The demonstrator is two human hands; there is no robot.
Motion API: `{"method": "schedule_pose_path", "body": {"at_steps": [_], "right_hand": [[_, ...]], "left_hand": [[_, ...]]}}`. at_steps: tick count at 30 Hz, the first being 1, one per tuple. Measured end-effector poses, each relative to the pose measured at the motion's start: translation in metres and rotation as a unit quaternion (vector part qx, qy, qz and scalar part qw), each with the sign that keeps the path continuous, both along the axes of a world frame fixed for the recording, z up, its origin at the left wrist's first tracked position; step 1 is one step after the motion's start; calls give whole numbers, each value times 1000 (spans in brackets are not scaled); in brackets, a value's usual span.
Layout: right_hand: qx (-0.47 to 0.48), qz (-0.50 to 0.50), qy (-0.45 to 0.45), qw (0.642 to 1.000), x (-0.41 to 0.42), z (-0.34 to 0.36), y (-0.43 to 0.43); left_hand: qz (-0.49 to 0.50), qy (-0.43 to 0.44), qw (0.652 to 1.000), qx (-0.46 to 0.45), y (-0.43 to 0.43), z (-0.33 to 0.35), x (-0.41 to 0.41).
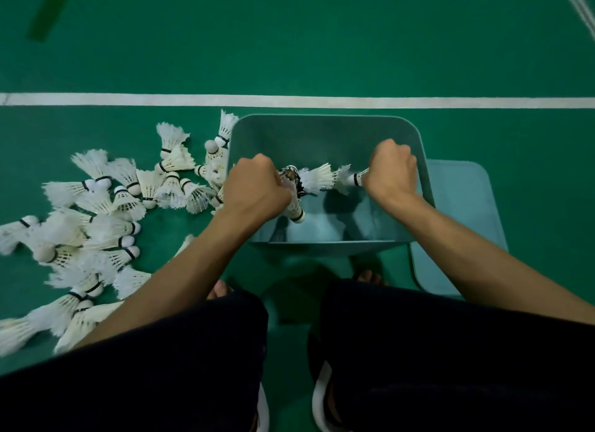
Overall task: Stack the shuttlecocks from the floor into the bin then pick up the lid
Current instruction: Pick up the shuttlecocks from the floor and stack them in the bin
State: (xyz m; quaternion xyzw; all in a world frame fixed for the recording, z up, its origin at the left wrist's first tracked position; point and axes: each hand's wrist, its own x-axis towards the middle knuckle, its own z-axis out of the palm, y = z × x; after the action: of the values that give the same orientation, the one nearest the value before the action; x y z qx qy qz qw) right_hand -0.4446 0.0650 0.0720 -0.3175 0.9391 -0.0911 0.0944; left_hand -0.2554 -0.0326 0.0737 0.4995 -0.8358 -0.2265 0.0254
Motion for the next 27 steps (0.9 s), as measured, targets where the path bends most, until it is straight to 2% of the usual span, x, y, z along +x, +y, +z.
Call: {"method": "schedule_pose_path", "body": {"at_steps": [9, 15, 18, 21, 24, 27], "right_hand": [[12, 7, 15, 1000, -8, -2, -10], [73, 86, 95, 989, 3, 13, -18], [119, 128, 103, 979, 11, 8, -30], [103, 112, 59, 987, 5, -13, -37], [-13, -20, -54, 998, -8, -41, -41], [-102, -154, -182, 966, -19, -60, -45]], "left_hand": [[-8, -21, 997, 67, 4, -21, -10], [-11, -31, 996, 78, 4, -23, -11], [-15, -31, 996, 83, 5, -22, -11], [-21, -26, 995, 89, 4, -21, -9], [-23, -19, 994, 101, 1, -21, -8], [-26, -8, 992, 123, -6, -27, -8]]}}
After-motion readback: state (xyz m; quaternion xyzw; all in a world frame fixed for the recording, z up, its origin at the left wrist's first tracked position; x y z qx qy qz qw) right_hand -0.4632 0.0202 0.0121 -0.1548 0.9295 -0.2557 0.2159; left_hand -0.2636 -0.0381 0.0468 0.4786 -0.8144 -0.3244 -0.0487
